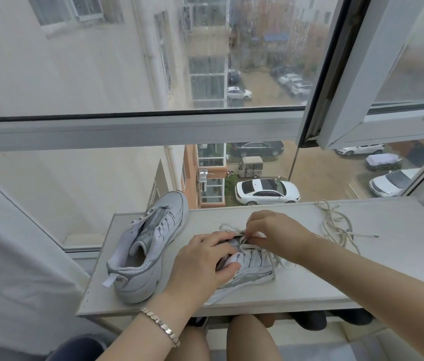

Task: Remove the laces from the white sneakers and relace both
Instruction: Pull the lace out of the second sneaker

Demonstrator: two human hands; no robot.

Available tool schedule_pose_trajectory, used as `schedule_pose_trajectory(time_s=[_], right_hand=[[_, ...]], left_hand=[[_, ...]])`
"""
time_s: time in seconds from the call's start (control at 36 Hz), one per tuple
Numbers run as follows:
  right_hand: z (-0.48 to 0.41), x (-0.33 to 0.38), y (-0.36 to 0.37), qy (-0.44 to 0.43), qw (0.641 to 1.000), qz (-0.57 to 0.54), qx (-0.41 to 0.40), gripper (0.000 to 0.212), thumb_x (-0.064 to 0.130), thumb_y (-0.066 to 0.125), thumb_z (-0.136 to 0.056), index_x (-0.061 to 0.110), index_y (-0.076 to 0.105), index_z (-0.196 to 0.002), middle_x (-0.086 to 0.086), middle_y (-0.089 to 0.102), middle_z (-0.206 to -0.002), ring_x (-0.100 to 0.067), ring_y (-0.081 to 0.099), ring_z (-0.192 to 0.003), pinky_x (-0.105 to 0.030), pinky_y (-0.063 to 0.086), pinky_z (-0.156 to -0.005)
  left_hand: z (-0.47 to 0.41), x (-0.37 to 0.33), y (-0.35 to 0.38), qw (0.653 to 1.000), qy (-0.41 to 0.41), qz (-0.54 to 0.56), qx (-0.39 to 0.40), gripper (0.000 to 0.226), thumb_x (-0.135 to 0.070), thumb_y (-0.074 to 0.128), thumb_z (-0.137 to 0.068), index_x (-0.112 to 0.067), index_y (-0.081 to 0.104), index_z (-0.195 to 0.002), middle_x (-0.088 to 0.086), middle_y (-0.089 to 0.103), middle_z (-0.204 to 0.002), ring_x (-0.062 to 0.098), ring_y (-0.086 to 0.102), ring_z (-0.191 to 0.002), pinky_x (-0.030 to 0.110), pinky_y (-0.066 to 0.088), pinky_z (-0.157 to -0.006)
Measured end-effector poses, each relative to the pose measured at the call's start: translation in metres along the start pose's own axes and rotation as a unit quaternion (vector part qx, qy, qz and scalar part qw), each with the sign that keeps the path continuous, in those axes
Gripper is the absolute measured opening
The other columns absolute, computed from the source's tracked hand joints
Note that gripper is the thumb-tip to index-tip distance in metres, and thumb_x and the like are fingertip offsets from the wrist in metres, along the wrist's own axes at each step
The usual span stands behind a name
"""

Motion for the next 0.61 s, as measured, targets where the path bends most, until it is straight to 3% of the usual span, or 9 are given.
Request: schedule_pose_trajectory(time_s=[0.08, 0.17, 0.25, 0.33, 0.36, 0.42, 0.5, 0.56, 0.61], right_hand=[[-0.002, 0.004, 0.003, -0.030, 0.999, 0.026, 0.003, 0.020, 0.023, 0.056, -0.092, 0.015, 0.068, -0.105, 0.001, 0.059, -0.109, -0.016, 0.051, -0.104, -0.032, 0.042, -0.086], [-0.003, 0.003, 0.015, -0.047, 0.988, 0.145, 0.011, 0.024, 0.019, 0.043, -0.096, 0.016, 0.058, -0.116, 0.000, 0.050, -0.120, -0.019, 0.044, -0.109, -0.027, 0.031, -0.090], [-0.001, 0.001, 0.009, -0.028, 0.982, 0.186, -0.018, 0.021, 0.013, 0.038, -0.095, 0.019, 0.051, -0.110, 0.003, 0.050, -0.107, -0.018, 0.042, -0.099, -0.027, 0.027, -0.086], [-0.005, -0.016, -0.033, 0.066, 0.979, 0.160, -0.109, 0.026, 0.000, 0.043, -0.088, 0.023, 0.044, -0.076, 0.009, 0.043, -0.069, -0.015, 0.039, -0.069, -0.024, 0.020, -0.061], [-0.006, -0.025, -0.047, 0.095, 0.974, 0.150, -0.142, 0.026, -0.001, 0.044, -0.087, 0.022, 0.046, -0.074, 0.008, 0.040, -0.063, -0.016, 0.039, -0.062, -0.026, 0.018, -0.058], [-0.004, -0.045, -0.070, 0.149, 0.960, 0.129, -0.197, 0.016, 0.002, 0.046, -0.089, 0.013, 0.055, -0.084, 0.002, 0.045, -0.063, -0.021, 0.039, -0.060, -0.030, 0.020, -0.059], [0.009, -0.091, -0.096, 0.281, 0.921, 0.058, -0.265, 0.017, 0.002, 0.040, -0.089, 0.006, 0.056, -0.095, -0.017, 0.061, -0.079, -0.030, 0.049, -0.071, -0.034, 0.036, -0.062], [0.019, -0.108, -0.104, 0.339, 0.906, 0.072, -0.243, 0.019, 0.006, 0.039, -0.089, 0.007, 0.057, -0.095, -0.018, 0.064, -0.086, -0.032, 0.052, -0.075, -0.036, 0.041, -0.069], [0.016, -0.105, -0.093, 0.316, 0.932, 0.155, -0.083, 0.022, 0.013, 0.042, -0.089, 0.013, 0.063, -0.094, -0.010, 0.066, -0.090, -0.027, 0.052, -0.076, -0.031, 0.038, -0.071]], left_hand=[[0.000, 0.000, 0.000, 1.000, -0.005, -0.008, 0.003, 0.024, -0.048, 0.055, -0.084, -0.040, 0.064, -0.104, -0.037, 0.041, -0.129, 0.000, 0.038, -0.116, 0.020, 0.032, -0.085], [0.000, 0.000, 0.000, 1.000, -0.006, -0.014, 0.004, 0.024, -0.049, 0.054, -0.084, -0.040, 0.064, -0.105, -0.037, 0.041, -0.130, -0.001, 0.038, -0.116, 0.018, 0.031, -0.084], [0.001, 0.001, 0.001, 1.000, -0.008, -0.007, 0.003, 0.024, -0.049, 0.055, -0.083, -0.041, 0.063, -0.104, -0.040, 0.040, -0.128, -0.002, 0.038, -0.116, 0.020, 0.033, -0.086], [0.001, 0.001, 0.000, 1.000, -0.009, 0.005, 0.000, 0.024, -0.049, 0.057, -0.083, -0.040, 0.064, -0.104, -0.046, 0.036, -0.119, -0.002, 0.038, -0.115, 0.022, 0.035, -0.087], [0.001, 0.001, 0.000, 1.000, -0.009, 0.005, 0.000, 0.024, -0.049, 0.057, -0.083, -0.040, 0.064, -0.104, -0.046, 0.035, -0.117, -0.002, 0.038, -0.114, 0.021, 0.035, -0.087], [0.001, 0.000, 0.001, 1.000, -0.011, 0.005, 0.001, 0.024, -0.049, 0.057, -0.083, -0.040, 0.063, -0.104, -0.044, 0.038, -0.121, -0.002, 0.038, -0.115, 0.022, 0.035, -0.087], [0.001, 0.000, 0.001, 1.000, -0.015, 0.002, 0.001, 0.023, -0.049, 0.056, -0.083, -0.039, 0.064, -0.103, -0.039, 0.040, -0.127, -0.001, 0.038, -0.115, 0.023, 0.036, -0.088], [0.002, 0.000, 0.001, 1.000, -0.016, -0.001, 0.001, 0.024, -0.049, 0.056, -0.084, -0.038, 0.064, -0.103, -0.039, 0.040, -0.128, 0.000, 0.038, -0.115, 0.022, 0.035, -0.087], [0.002, -0.001, 0.000, 1.000, -0.016, -0.004, -0.001, 0.024, -0.049, 0.056, -0.084, -0.038, 0.064, -0.103, -0.038, 0.040, -0.129, 0.001, 0.039, -0.115, 0.022, 0.036, -0.087]])
Point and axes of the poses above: each hand's wrist, its own z-axis away from the middle knuckle, its own y-axis out of the palm, x = y × z, the point moved 7 cm from there along -z, towards the middle knuckle
